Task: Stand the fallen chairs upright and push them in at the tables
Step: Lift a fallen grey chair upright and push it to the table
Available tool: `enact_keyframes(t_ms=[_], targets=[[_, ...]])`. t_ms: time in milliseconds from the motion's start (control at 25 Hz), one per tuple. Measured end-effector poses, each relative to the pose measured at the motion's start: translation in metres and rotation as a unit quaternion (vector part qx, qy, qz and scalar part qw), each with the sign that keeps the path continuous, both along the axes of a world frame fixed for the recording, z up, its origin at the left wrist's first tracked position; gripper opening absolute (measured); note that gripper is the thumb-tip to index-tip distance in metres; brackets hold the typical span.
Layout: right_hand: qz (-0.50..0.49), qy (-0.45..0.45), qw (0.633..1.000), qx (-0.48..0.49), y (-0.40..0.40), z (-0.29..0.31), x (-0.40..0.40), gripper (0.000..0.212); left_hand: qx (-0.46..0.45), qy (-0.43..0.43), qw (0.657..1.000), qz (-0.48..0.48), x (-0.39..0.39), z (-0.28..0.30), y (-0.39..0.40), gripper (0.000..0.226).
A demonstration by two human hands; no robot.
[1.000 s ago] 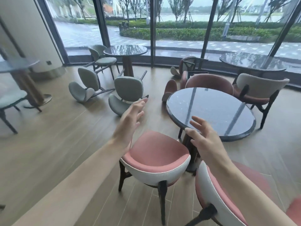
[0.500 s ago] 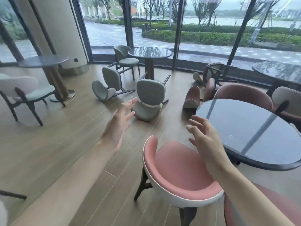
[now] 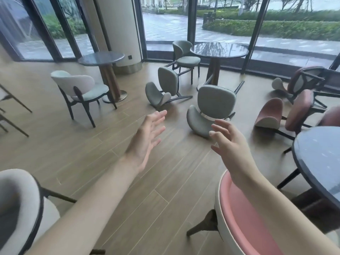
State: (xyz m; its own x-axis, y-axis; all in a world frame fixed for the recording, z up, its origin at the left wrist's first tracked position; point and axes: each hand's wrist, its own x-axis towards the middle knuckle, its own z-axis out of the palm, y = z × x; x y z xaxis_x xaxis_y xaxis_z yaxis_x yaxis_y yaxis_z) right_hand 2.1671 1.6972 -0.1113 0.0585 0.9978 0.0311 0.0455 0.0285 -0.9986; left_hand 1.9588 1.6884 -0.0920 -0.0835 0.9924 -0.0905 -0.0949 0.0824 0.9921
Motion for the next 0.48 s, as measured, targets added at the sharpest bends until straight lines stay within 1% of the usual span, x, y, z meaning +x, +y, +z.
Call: enact_keyframes(t_ms=[240,360,480], targets=[[-0.001,0.006,1.0,-0.018,0.089,-0.025,-0.022,0.037,-0.029,-0.007,1.0,0.005,-0.018,-0.027,0.081,0.055],[-0.026,0.022,0.999,-0.04,0.142,-0.039,-0.014,0.036,-0.03,-0.016,0.999,0.005,-0.016,-0.036,0.141,0.05],[-0.059,0.023,0.996,-0.059,0.209,-0.044,0.004,0.034,-0.032,-0.017,0.999,-0.003,-0.01,-0.038,0.213,0.05]])
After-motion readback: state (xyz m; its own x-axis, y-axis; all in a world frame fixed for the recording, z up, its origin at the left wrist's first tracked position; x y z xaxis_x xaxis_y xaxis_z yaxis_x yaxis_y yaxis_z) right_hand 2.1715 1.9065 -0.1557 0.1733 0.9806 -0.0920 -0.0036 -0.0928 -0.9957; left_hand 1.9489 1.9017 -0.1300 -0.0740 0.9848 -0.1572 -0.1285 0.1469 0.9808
